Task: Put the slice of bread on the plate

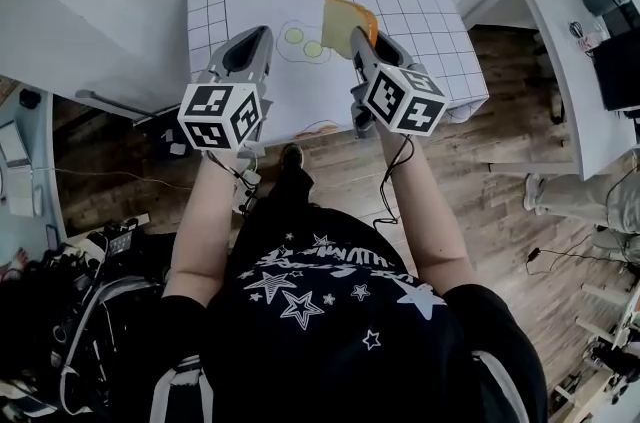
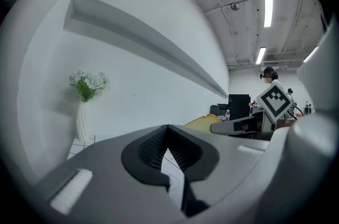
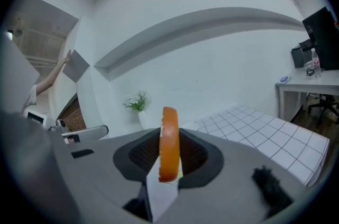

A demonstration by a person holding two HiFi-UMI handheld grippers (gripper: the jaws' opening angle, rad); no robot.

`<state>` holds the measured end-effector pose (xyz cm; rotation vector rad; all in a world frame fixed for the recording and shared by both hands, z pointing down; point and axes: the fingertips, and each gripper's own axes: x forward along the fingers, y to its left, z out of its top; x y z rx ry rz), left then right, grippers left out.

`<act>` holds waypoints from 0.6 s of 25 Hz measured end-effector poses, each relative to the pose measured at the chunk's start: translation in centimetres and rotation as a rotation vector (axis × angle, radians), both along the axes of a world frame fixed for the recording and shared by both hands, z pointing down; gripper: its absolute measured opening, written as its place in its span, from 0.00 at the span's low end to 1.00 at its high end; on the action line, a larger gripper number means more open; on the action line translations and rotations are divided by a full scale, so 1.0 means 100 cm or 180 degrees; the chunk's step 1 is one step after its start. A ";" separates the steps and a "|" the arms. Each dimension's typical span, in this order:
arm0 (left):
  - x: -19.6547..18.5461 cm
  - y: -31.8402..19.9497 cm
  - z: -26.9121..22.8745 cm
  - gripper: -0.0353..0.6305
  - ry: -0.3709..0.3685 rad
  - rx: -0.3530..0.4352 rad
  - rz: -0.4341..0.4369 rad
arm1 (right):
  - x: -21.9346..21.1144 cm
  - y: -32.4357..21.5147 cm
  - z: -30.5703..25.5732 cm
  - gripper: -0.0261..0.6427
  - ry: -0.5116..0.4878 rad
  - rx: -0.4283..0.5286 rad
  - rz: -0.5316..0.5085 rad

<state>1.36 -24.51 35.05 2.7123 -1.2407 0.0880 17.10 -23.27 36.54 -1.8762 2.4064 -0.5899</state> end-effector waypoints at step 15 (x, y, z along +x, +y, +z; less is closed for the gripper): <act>-0.021 -0.125 -0.001 0.07 -0.0018 0.0023 -0.0035 | -0.020 -0.118 0.022 0.18 0.0426 -0.0228 -0.0093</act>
